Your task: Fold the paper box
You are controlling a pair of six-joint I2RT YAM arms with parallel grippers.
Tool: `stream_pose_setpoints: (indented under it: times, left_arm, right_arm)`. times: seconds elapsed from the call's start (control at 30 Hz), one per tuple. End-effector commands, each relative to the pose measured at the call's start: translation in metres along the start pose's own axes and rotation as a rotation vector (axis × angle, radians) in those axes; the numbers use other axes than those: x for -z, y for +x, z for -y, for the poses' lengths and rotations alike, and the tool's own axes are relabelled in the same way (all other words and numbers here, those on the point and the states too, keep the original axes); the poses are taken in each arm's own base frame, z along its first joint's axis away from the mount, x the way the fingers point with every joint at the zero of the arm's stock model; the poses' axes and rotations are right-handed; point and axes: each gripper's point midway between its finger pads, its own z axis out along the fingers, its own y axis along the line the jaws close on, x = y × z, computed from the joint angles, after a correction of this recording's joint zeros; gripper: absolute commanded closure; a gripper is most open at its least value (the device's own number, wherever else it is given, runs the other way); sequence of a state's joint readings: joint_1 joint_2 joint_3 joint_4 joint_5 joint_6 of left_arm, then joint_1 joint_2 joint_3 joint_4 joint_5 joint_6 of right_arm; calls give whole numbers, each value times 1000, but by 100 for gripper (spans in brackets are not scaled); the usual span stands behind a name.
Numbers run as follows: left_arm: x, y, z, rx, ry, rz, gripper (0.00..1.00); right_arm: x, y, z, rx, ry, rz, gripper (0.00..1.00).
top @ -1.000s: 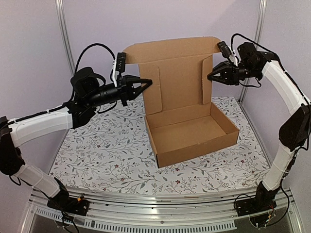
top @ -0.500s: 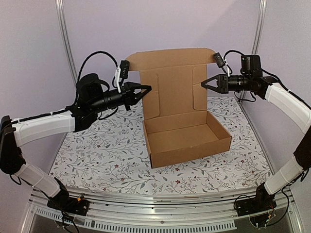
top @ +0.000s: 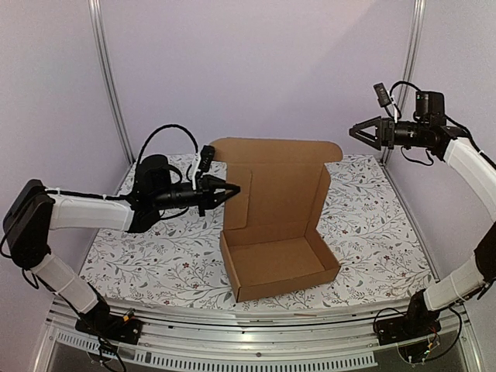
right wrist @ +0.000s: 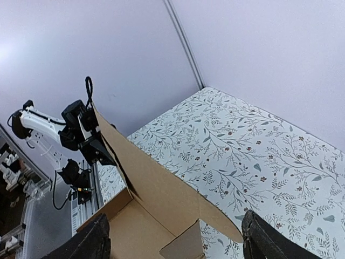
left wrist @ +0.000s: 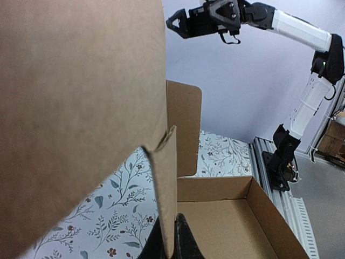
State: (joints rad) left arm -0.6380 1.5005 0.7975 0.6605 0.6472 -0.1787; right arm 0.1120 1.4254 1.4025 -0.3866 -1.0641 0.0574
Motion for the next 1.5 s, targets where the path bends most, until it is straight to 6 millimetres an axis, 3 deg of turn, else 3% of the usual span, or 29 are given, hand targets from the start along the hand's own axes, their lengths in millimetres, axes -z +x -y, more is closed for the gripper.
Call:
stream_pose_setpoints:
  times: [0.0, 0.2, 0.3, 0.43, 0.53, 0.6, 0.63, 0.7, 0.83, 0.9, 1.0, 1.07, 1.2, 1.37, 1.47]
  left_arm:
    - [-1, 17, 1, -45, 97, 34, 91]
    - [-10, 44, -21, -71, 77, -15, 77]
    - [-12, 50, -33, -96, 27, -31, 57]
    - [-1, 38, -35, -125, -48, -29, 40]
    - [14, 20, -26, -176, -131, -41, 28]
    - [24, 9, -22, -230, -214, -95, 14]
    - [30, 14, -23, -248, -277, -176, 13]
    - [40, -4, -16, -326, -367, -238, 10]
    - [40, -59, 8, -386, -345, -277, 10]
    - [26, -90, 19, -429, -297, -252, 11]
    - [-3, -110, 24, -501, -226, -266, 12]
    - [-25, -108, 22, -534, -174, -301, 14]
    - [-65, -80, 23, -569, -47, -400, 20]
    - [-89, -49, 24, -556, 45, -478, 29]
    - [-97, -37, 26, -545, 72, -503, 38]
  right_arm:
    - [37, 7, -1, 152, 110, -21, 1]
    - [34, 24, -3, 290, 66, -76, 1]
    - [25, 37, -4, 352, 102, -177, 2]
    - [11, 57, 2, 487, 197, -360, 16]
    - [7, 63, -1, 480, 166, -374, 22]
    - [7, 65, -1, 474, 163, -375, 24]
    - [8, 65, -1, 470, 165, -376, 24]
    - [10, 64, -2, 462, 177, -378, 25]
    - [19, 59, -8, 455, 204, -381, 25]
    - [23, 64, -11, 434, 208, -416, 26]
    - [26, 74, -6, 416, 227, -454, 30]
    - [27, 82, -5, 402, 227, -471, 32]
    - [32, 90, -11, 388, 223, -480, 35]
    - [39, 94, -17, 396, 228, -495, 40]
    - [38, 99, -15, 385, 226, -504, 51]
